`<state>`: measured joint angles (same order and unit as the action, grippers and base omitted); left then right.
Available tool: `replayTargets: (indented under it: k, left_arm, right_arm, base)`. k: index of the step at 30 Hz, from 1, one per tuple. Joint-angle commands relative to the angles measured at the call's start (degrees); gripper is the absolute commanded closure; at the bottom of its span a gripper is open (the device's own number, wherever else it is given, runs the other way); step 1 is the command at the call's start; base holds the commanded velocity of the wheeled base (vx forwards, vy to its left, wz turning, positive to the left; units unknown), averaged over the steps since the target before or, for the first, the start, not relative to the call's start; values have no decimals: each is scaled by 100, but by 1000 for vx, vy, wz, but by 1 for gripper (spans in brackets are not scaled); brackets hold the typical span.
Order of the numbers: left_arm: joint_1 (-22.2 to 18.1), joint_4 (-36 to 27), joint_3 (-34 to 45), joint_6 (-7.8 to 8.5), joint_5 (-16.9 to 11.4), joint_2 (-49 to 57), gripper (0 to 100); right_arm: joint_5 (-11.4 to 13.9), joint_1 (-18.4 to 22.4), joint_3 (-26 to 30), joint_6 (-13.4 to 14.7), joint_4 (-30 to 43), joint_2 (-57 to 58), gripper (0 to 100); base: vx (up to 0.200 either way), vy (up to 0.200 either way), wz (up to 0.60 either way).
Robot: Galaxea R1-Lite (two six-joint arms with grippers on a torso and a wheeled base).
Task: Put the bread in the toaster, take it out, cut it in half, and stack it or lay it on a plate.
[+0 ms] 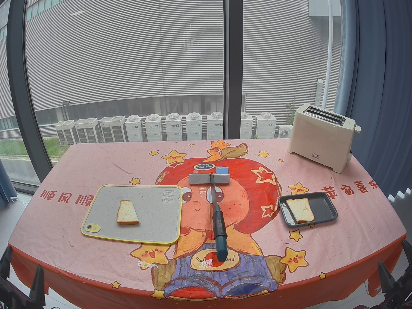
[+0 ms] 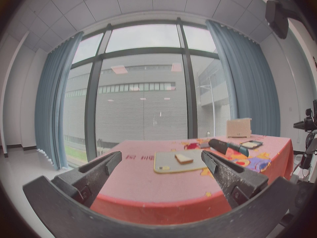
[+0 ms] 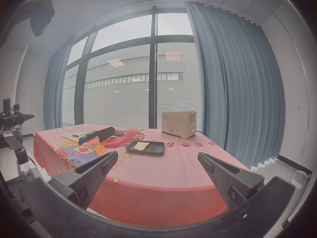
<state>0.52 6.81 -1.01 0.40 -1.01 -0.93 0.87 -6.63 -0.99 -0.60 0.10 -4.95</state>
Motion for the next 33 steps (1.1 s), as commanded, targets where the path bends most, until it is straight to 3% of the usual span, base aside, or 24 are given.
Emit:
replayTargets:
  k: [1,19,30,33]
  left_arm:
    - [0,786,101,-40,-4,93,0]
    - [0,575,101,-40,-48,93,0]
    - [-17,725,101,92,-110,-109,0]
    - [-26,804,101,92,-242,-312,0]
  right_arm:
    - [1,-5,99,-2,-1,-15,0]
    - [1,-5,99,-2,-1,-15,0]
    - [1,-5,99,-2,-1,-15,0]
    - [1,-5,99,-2,-1,-15,0]
  base:
    - [0,0,0]
    - [0,0,0]
    - [0,0,0]
    - [0,0,0]
